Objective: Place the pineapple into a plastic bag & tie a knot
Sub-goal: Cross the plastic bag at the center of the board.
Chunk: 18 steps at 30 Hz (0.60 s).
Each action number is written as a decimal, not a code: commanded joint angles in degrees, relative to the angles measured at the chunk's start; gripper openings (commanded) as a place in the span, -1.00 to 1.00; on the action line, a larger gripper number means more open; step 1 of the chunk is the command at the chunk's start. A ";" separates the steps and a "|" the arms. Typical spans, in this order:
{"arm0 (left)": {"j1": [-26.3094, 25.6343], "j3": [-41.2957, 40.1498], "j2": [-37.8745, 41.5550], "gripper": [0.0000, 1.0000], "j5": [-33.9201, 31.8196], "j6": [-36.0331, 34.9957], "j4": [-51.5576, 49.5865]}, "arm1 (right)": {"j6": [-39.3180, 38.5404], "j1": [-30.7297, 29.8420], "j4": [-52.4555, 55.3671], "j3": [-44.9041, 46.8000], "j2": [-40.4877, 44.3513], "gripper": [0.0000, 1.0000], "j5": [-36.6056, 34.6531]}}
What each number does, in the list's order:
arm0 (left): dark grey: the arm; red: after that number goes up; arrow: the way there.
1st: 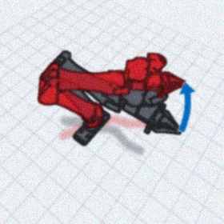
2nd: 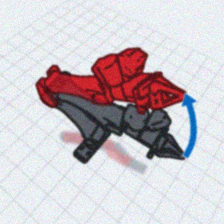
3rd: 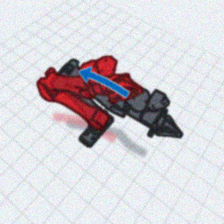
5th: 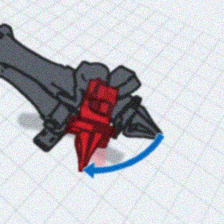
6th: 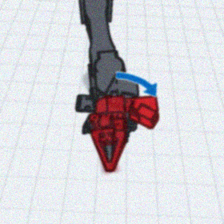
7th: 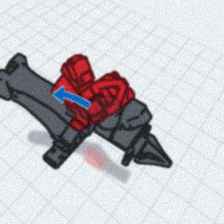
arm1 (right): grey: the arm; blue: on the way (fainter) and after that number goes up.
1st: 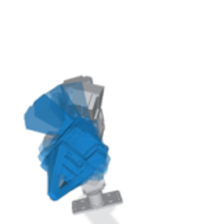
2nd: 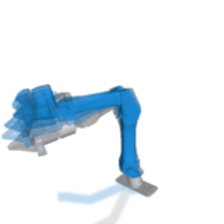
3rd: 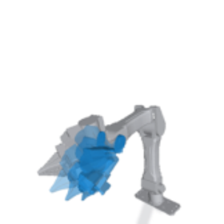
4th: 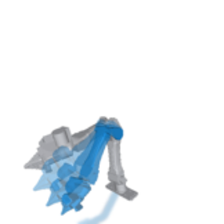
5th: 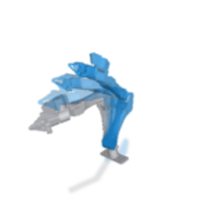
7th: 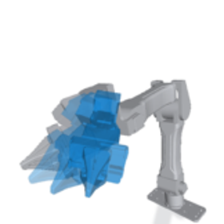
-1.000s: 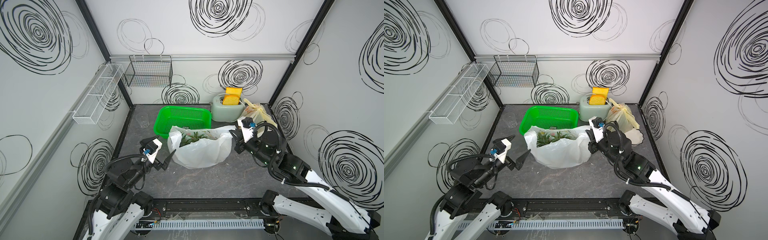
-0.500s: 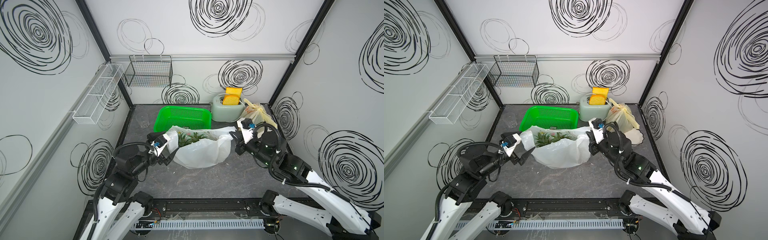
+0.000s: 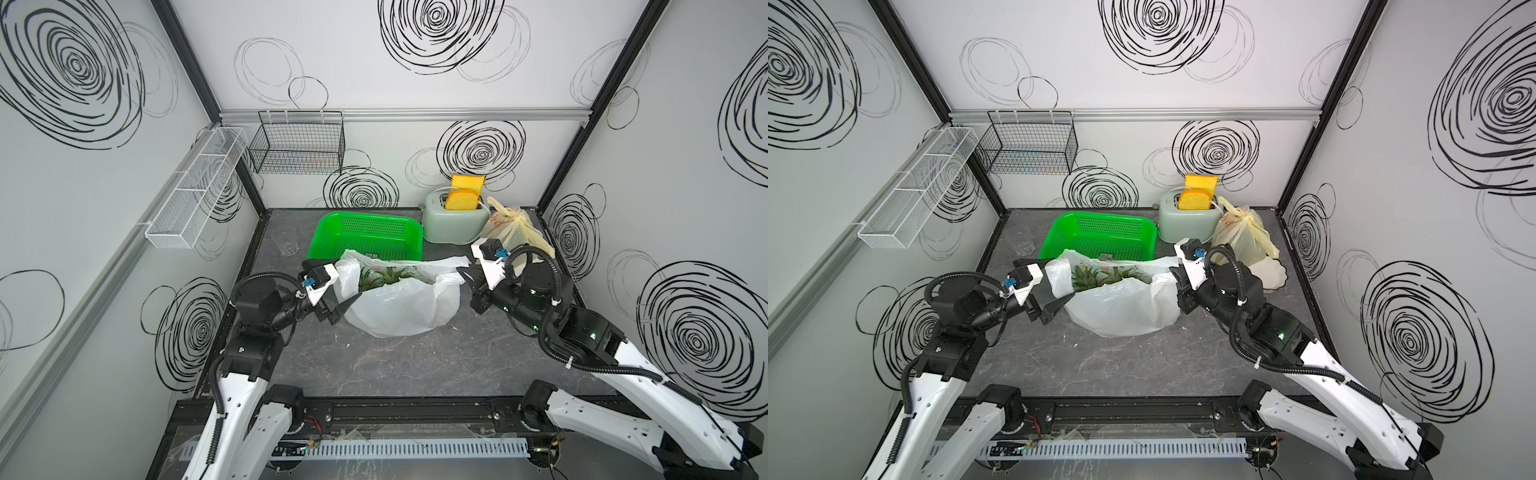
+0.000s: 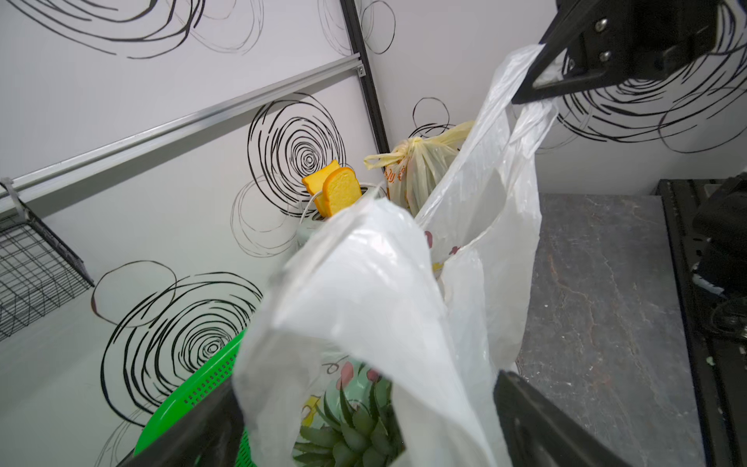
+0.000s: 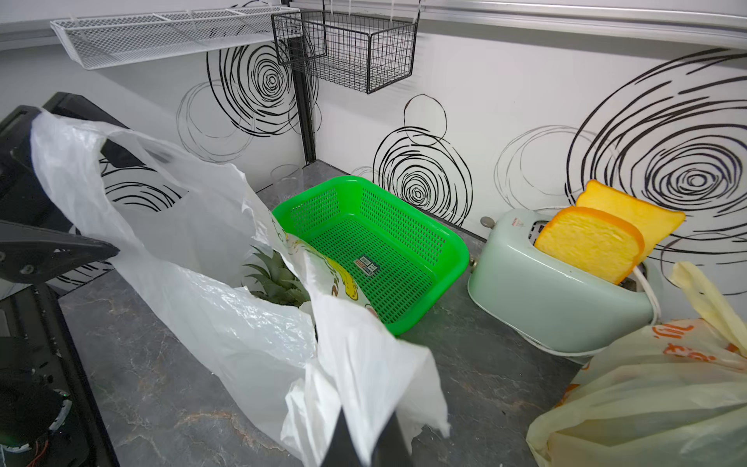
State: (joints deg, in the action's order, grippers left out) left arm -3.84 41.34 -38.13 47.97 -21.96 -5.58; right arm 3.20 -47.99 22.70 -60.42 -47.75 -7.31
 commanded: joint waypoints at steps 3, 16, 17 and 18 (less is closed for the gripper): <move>2.47 0.44 -2.76 0.68 11.99 0.79 9.04 | -0.52 0.35 1.00 -2.24 -0.53 -1.00 2.89; 3.22 0.14 -10.72 0.77 10.65 4.02 18.64 | -1.18 0.57 1.87 -3.35 -1.56 -1.00 5.20; 3.30 0.42 -11.40 0.70 11.18 3.95 18.93 | -1.18 0.53 1.95 -3.39 -1.67 -1.00 5.21; 3.31 0.80 -12.41 0.61 12.06 3.97 18.91 | -1.27 0.53 2.13 -3.56 -1.75 -1.00 5.22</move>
State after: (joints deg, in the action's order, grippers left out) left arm -1.17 41.36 -49.17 57.95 -18.55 8.14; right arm 2.87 -47.79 23.53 -61.54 -49.36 -2.74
